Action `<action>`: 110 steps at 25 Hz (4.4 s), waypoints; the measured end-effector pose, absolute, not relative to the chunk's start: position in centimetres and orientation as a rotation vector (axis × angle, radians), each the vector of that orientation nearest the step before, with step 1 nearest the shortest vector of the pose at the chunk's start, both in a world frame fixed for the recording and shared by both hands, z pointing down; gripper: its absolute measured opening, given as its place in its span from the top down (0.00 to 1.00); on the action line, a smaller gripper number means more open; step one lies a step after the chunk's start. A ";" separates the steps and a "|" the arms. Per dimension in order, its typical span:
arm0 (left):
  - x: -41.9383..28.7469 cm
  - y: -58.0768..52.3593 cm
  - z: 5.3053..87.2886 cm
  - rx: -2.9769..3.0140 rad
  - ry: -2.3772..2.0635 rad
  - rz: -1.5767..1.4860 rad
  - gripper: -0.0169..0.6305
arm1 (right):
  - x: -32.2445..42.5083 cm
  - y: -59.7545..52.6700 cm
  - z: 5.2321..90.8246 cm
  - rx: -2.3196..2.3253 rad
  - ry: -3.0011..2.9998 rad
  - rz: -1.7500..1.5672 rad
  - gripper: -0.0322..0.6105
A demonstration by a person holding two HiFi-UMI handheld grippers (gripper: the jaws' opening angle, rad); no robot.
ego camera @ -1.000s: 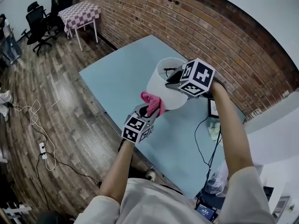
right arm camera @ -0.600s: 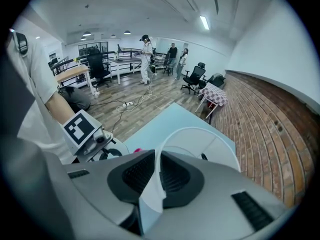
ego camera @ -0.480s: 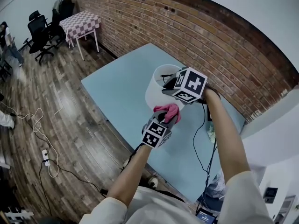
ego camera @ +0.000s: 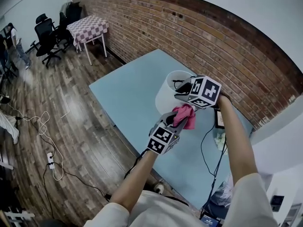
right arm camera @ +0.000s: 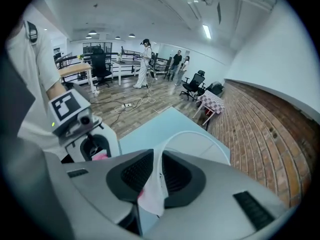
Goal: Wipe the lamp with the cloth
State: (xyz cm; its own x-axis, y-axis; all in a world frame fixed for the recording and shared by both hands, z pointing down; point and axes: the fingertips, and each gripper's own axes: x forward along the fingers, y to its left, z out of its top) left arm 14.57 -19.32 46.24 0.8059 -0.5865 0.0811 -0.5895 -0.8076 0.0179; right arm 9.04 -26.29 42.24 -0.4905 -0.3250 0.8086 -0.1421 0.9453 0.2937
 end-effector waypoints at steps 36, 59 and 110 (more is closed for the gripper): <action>4.0 -32.5 42.8 2.792 -1.365 0.109 0.81 | 15.2 -24.4 41.7 -0.015 -1.918 -0.309 0.84; 7.8 -26.4 42.0 2.808 -1.323 0.021 0.81 | 14.0 -23.7 41.6 0.096 -1.965 -0.287 0.87; 11.5 -23.0 42.3 2.829 -1.279 0.126 0.81 | 23.7 -27.8 41.2 0.293 -1.900 -0.455 0.79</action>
State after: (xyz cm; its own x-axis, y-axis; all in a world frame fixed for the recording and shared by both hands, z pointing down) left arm 11.52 -22.99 42.29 0.6581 -0.7478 0.0881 -0.7506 -0.6608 -0.0022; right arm 23.69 -27.77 41.19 -0.3635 -0.4103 0.8364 0.0127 0.8955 0.4448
